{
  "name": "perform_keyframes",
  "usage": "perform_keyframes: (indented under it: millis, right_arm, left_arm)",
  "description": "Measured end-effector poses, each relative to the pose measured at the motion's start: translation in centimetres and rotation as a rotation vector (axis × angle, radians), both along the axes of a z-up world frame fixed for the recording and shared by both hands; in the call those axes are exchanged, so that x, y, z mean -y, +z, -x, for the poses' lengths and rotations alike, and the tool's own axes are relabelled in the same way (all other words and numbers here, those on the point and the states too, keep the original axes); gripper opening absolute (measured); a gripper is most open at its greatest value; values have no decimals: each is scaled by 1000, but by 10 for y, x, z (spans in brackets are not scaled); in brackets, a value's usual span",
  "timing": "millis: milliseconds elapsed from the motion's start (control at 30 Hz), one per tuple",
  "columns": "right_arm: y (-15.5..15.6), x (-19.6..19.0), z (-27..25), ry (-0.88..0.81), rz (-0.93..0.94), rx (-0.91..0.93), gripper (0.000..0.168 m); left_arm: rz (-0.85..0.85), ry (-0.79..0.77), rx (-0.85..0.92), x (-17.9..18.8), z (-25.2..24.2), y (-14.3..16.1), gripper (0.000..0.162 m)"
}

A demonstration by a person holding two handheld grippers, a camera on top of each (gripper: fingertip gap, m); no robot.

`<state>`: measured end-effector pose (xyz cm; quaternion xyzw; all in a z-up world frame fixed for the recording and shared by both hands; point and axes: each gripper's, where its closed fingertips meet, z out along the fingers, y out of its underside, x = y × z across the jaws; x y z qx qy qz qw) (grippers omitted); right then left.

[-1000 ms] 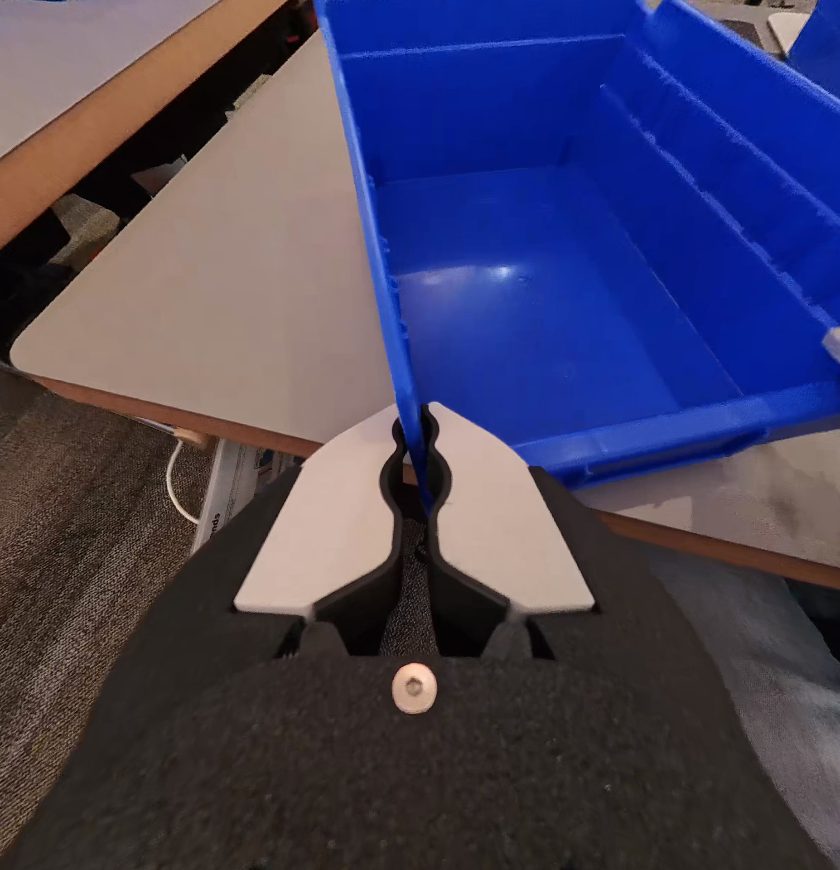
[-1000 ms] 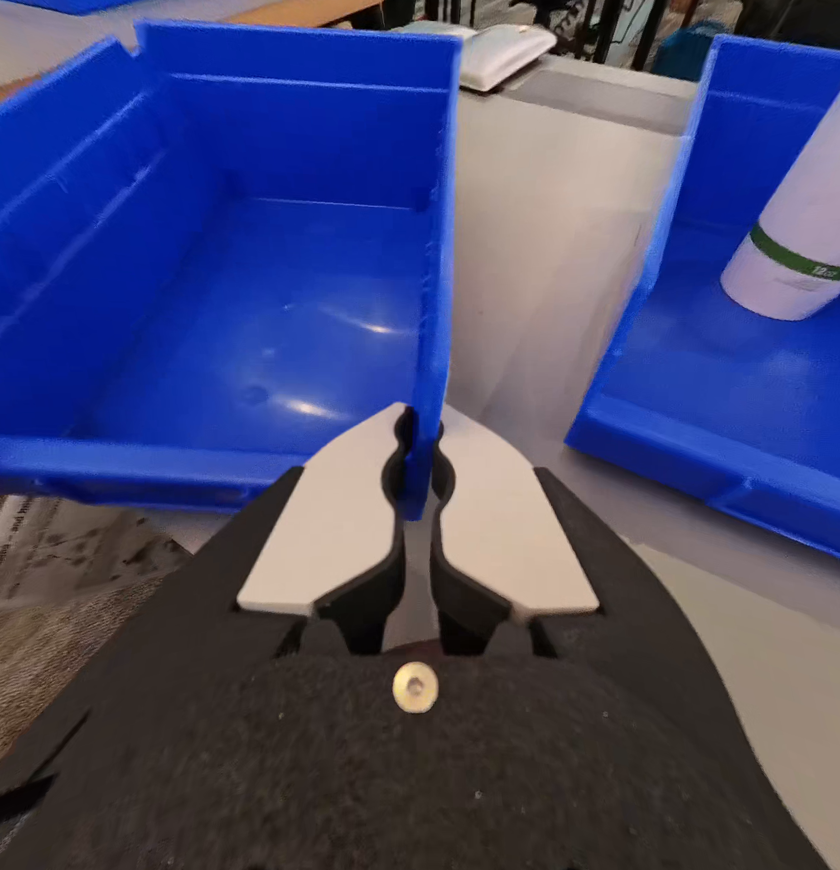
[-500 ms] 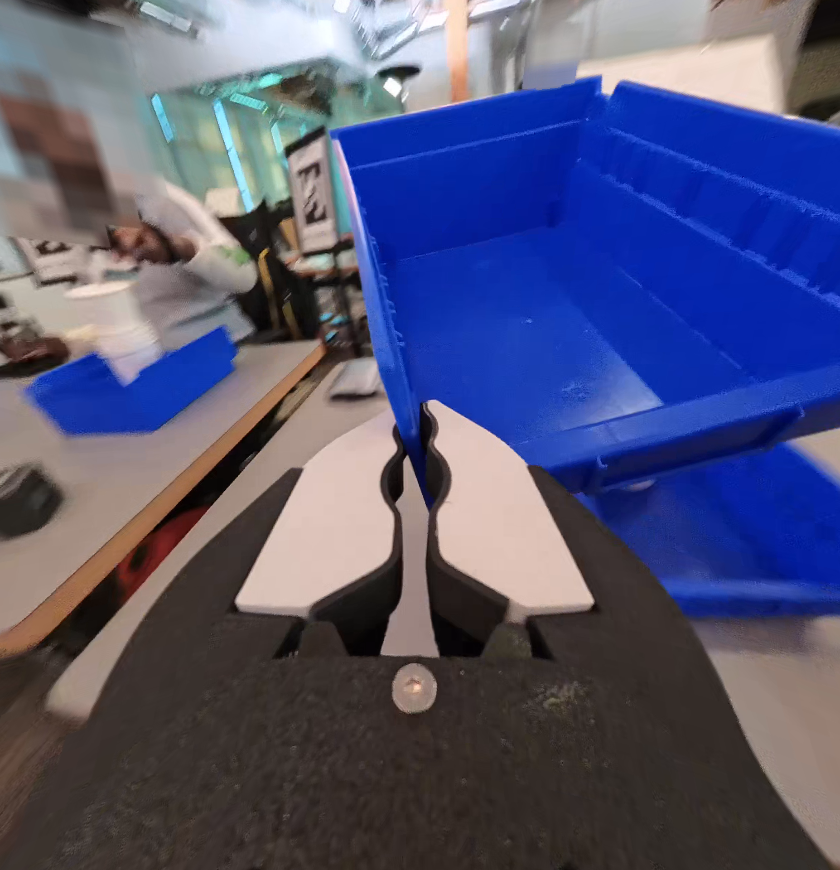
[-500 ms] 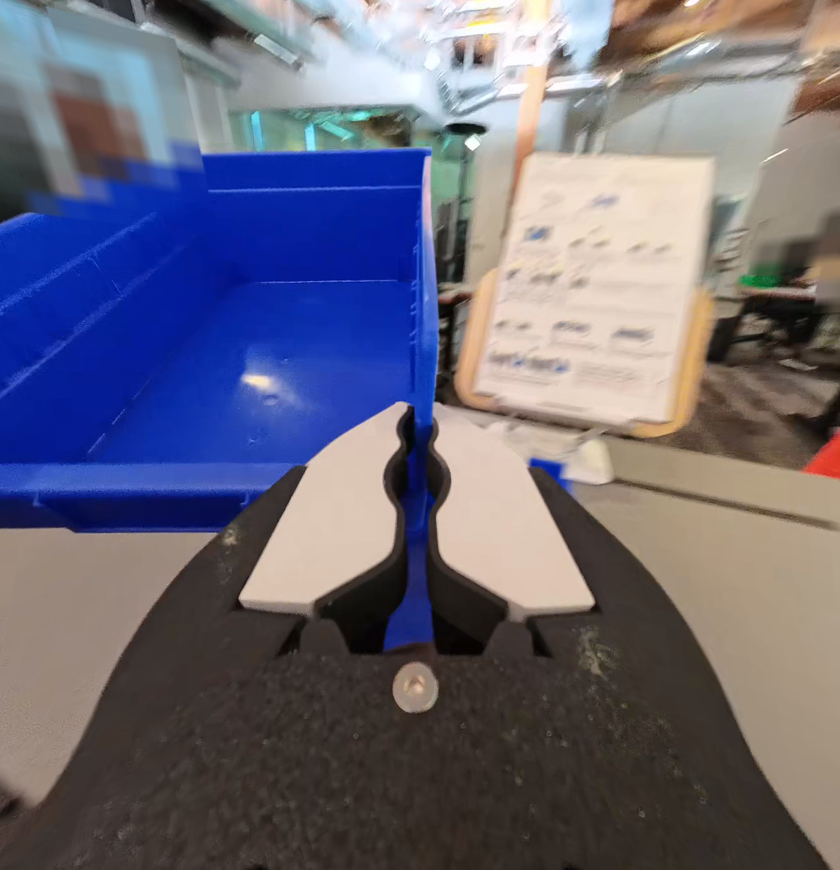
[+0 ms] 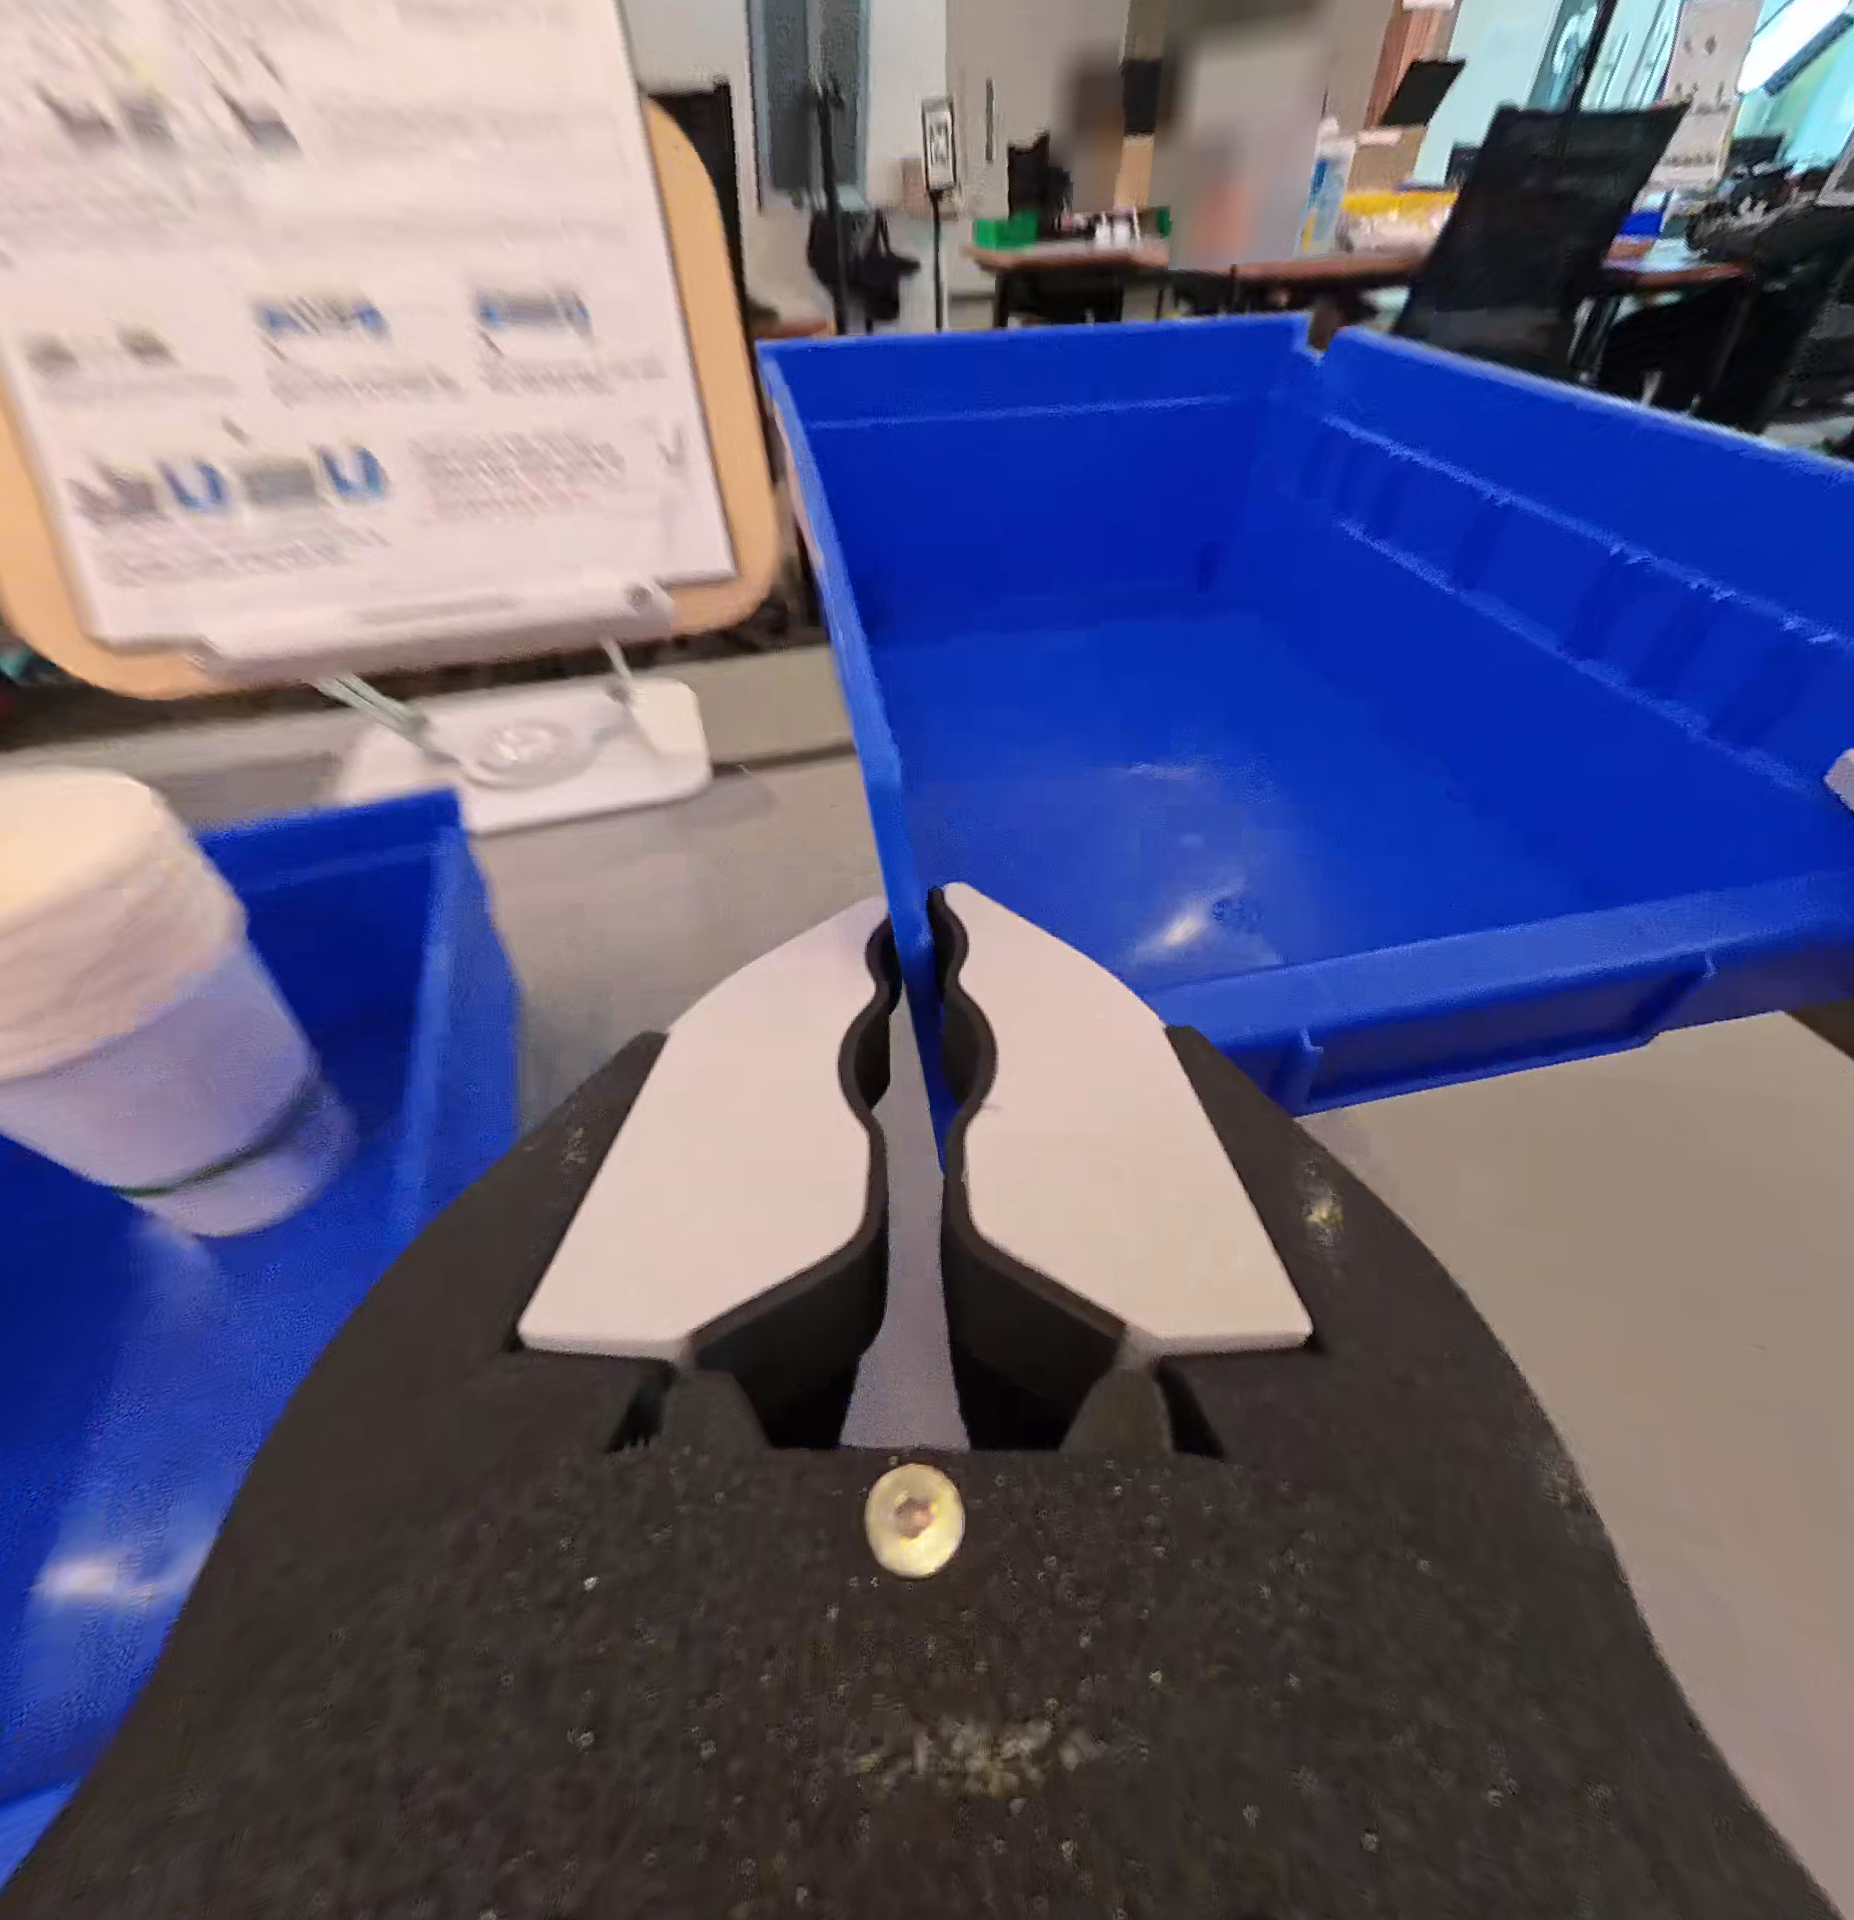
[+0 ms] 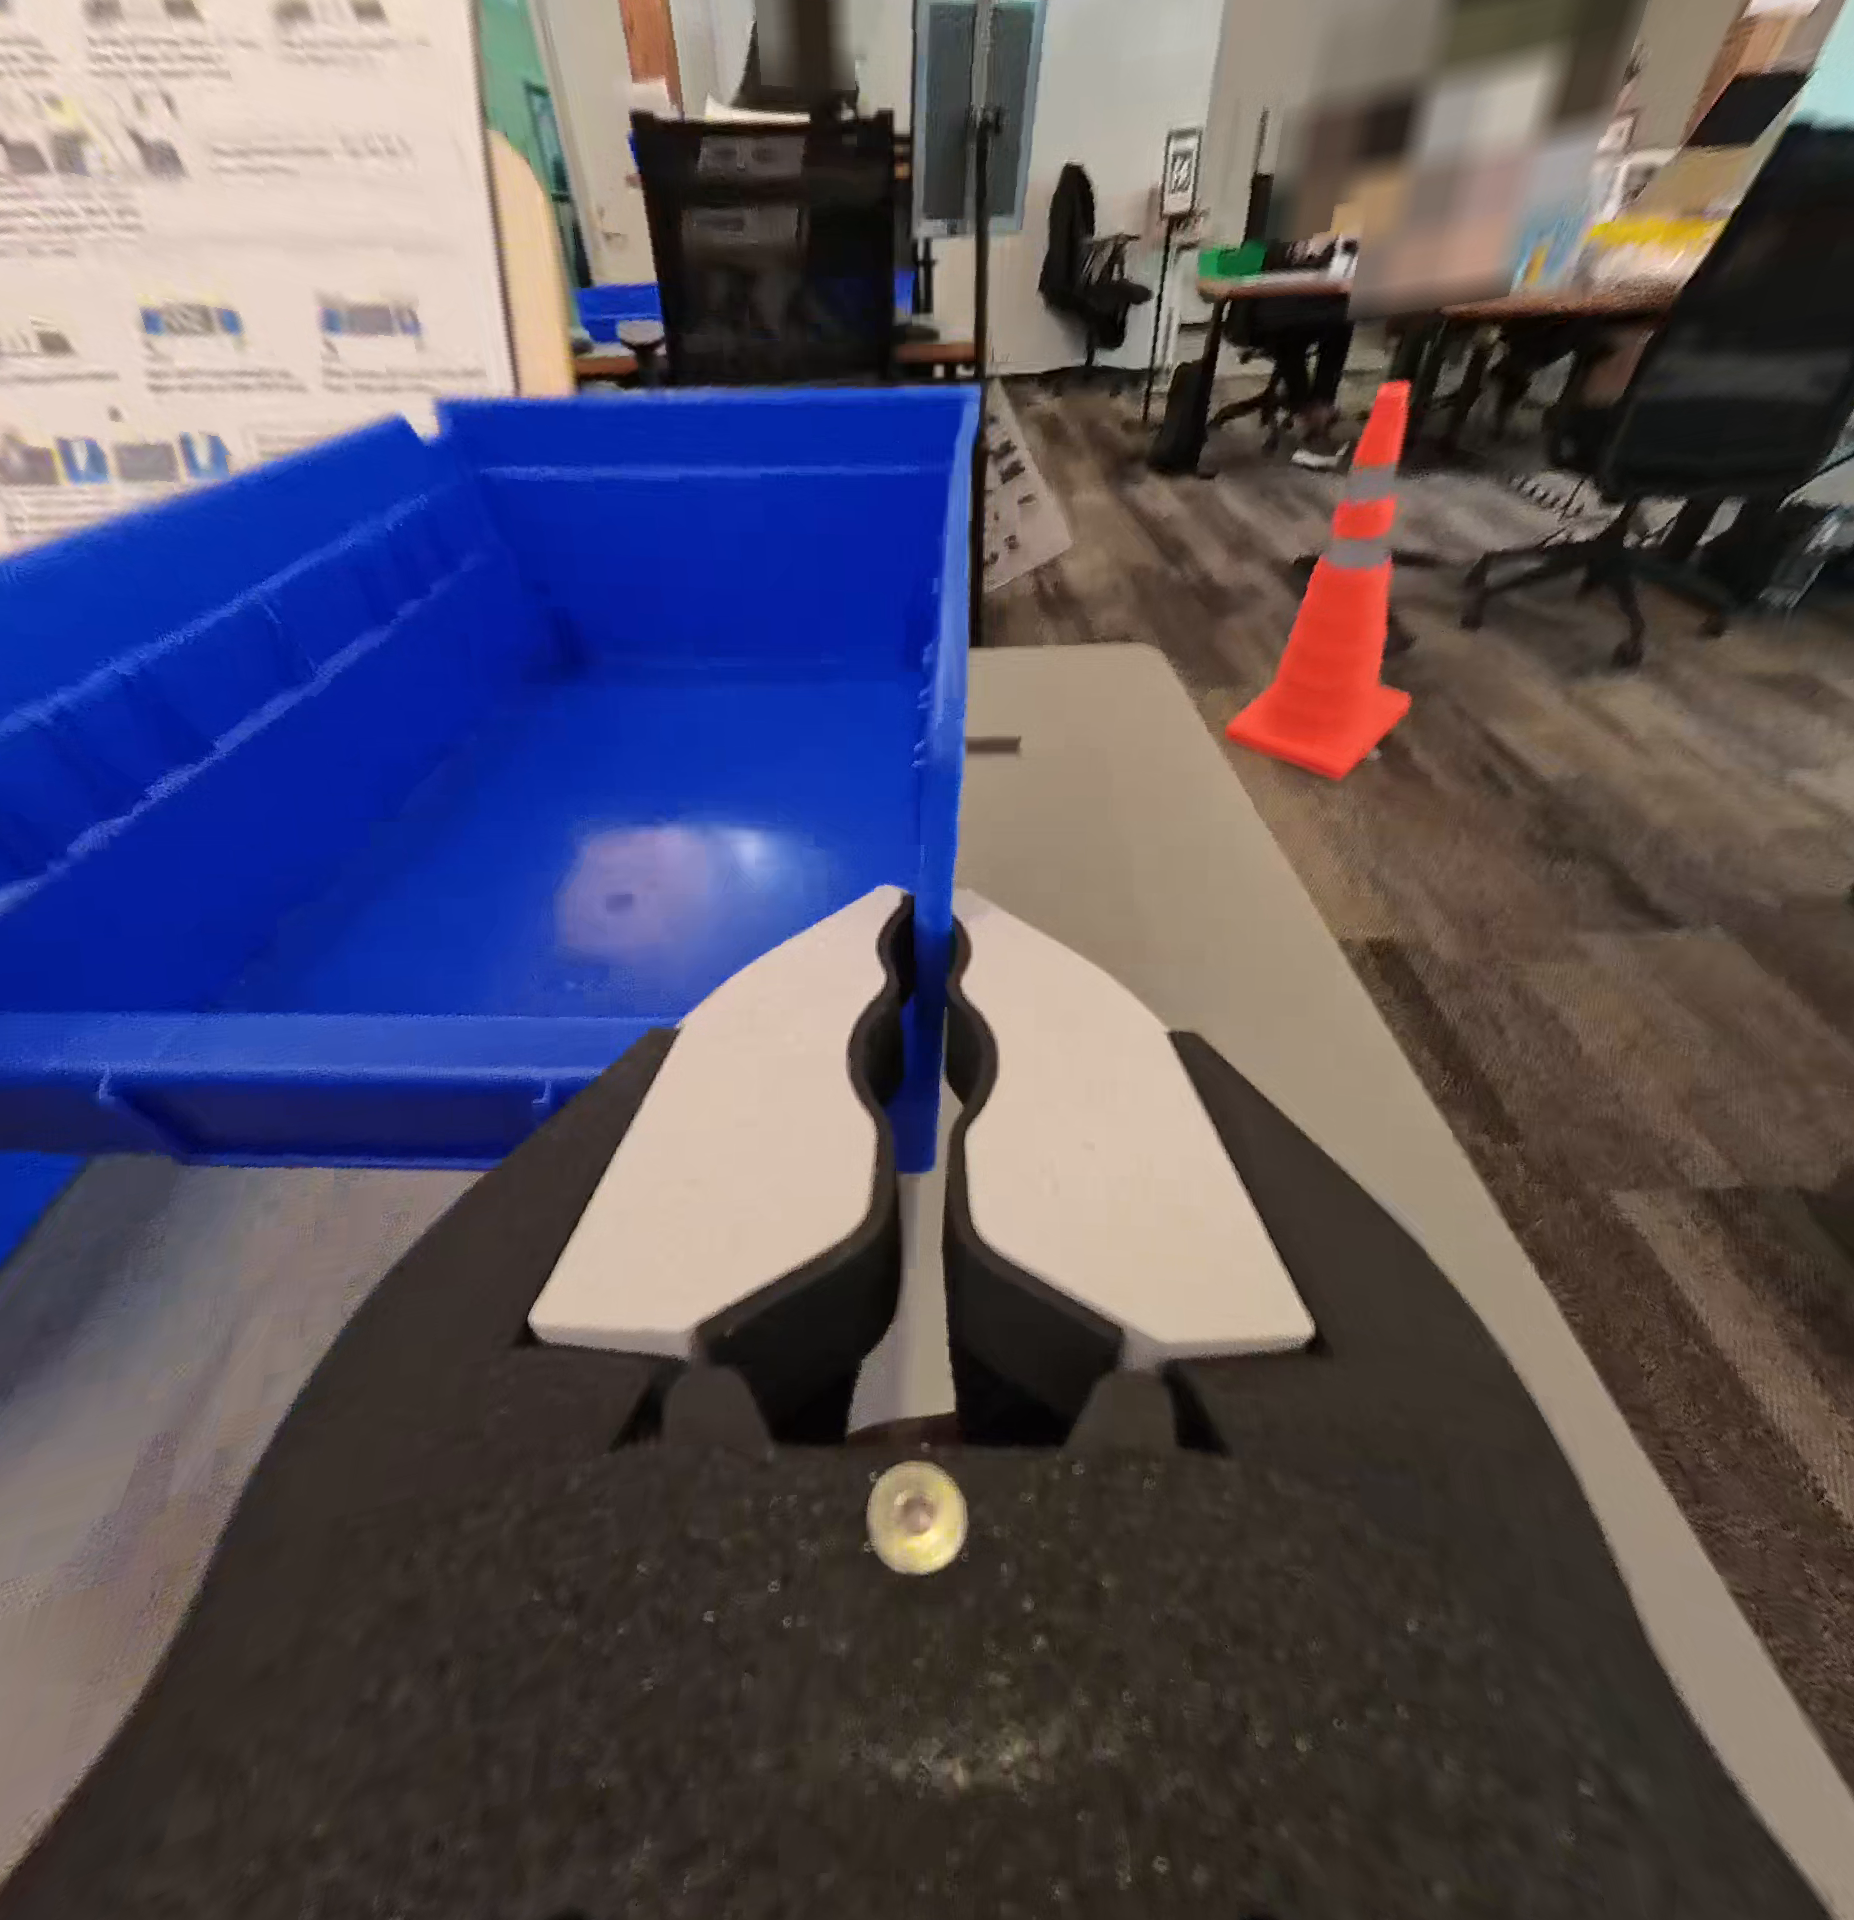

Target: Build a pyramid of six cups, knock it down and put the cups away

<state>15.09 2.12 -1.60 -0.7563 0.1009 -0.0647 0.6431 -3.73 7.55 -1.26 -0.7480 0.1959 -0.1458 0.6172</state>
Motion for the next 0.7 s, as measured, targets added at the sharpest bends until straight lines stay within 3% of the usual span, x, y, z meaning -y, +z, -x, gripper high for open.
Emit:
perform_keyframes:
  millis: [133,300,433,567,633,700]
  right_arm:
    - [-64,-5,-33,11,63,-48,2]
    - [-79,-6,-49,-13,81,30,2]
    - [-124,-8,-60,-36,251,-63,3]
    - [-125,-8,-62,-43,255,-85,4]
    - [-125,-4,-58,-27,294,-37,24]
    - [-113,11,-71,-132,335,49,31]
  left_arm:
    - [62,6,-41,-7,-38,-55,3]
    - [103,-23,-66,-11,-55,-91,3]
    - [203,-57,-69,-4,-62,-123,6]
    - [290,-144,-103,5,-72,-133,25]
    - [341,-183,-100,11,-72,-132,27]
    - [396,-258,-88,23,-69,-122,40]
